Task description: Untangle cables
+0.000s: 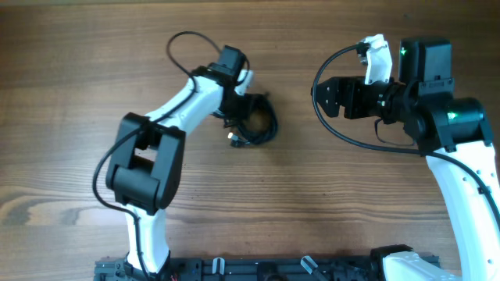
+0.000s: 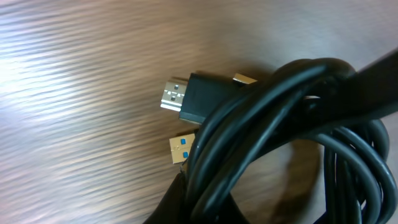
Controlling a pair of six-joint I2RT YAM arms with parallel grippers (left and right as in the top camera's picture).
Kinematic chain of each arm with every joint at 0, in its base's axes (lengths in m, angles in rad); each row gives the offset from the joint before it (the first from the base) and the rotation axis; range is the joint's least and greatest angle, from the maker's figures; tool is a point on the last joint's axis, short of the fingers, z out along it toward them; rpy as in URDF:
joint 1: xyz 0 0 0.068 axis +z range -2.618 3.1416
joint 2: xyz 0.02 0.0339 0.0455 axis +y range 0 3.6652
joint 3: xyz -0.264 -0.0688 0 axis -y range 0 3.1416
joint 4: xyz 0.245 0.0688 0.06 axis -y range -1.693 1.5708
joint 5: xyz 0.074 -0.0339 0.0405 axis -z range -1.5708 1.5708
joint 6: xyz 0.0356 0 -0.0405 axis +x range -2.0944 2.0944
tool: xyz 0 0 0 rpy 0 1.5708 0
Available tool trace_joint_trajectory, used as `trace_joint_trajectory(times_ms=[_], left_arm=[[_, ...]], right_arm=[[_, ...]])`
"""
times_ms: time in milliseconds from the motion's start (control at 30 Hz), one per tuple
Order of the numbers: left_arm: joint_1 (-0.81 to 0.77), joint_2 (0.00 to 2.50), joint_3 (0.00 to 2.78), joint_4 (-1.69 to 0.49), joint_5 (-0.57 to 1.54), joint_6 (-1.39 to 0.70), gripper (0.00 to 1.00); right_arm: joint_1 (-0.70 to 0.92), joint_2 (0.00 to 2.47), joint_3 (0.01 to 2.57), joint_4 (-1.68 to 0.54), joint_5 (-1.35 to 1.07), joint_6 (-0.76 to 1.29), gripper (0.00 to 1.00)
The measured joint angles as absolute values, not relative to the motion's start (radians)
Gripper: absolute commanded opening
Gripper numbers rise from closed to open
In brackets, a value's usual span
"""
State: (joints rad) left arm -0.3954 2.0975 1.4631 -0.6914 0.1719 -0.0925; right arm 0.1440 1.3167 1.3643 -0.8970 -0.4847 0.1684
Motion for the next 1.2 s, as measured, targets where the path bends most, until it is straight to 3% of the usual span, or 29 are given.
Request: trace_joint_trajectory(times_ms=[133, 267, 367, 500, 700, 800, 1033, 1100, 1200], left_arm=[[-0.244, 1.945, 1.477, -0.812, 0.32, -0.358, 0.04], [-0.201, 1.781, 1.494, -0.83, 0.585, -0.434, 0.04], [-0.202, 1.748, 1.498, -0.845, 0.67, -0.481, 0.04], [-0.202, 1.748, 1.498, -0.924, 0.614, -0.496, 0.04], [-0.307, 1.748, 1.499, -0.979, 0.336, -0.41, 0.04], [-0.347, 1.748, 1.499, -0.966, 0.312, -0.379, 0.04], [-0.309, 1.748, 1.499, -0.964, 0.424, -0.367, 0.04], [-0.291, 1.748, 1.499, -0.965, 0.472, -0.367, 0.04], [-0.289, 1.748, 1.499, -0.965, 0.498, -0.368, 0.04]], right_arm=[[0.153, 1.319, 1.364, -0.869, -0.501, 0.177, 0.84], [0.233, 1.325, 1.365, -0.796, -0.516, 0.191, 0.76], [0.304, 1.364, 1.365, -0.749, -0.511, 0.223, 0.71], [0.365, 1.429, 1.365, -0.689, -0.499, 0.226, 0.65], [0.487, 1.498, 1.365, -0.679, -0.366, 0.16, 0.57], [0.51, 1.515, 1.365, -0.68, -0.284, 0.118, 0.48], [0.516, 1.588, 1.366, -0.685, -0.165, 0.024, 0.47], [0.517, 1.627, 1.366, -0.67, -0.163, 0.02, 0.41], [0.517, 1.634, 1.366, -0.647, -0.159, 0.017, 0.24]])
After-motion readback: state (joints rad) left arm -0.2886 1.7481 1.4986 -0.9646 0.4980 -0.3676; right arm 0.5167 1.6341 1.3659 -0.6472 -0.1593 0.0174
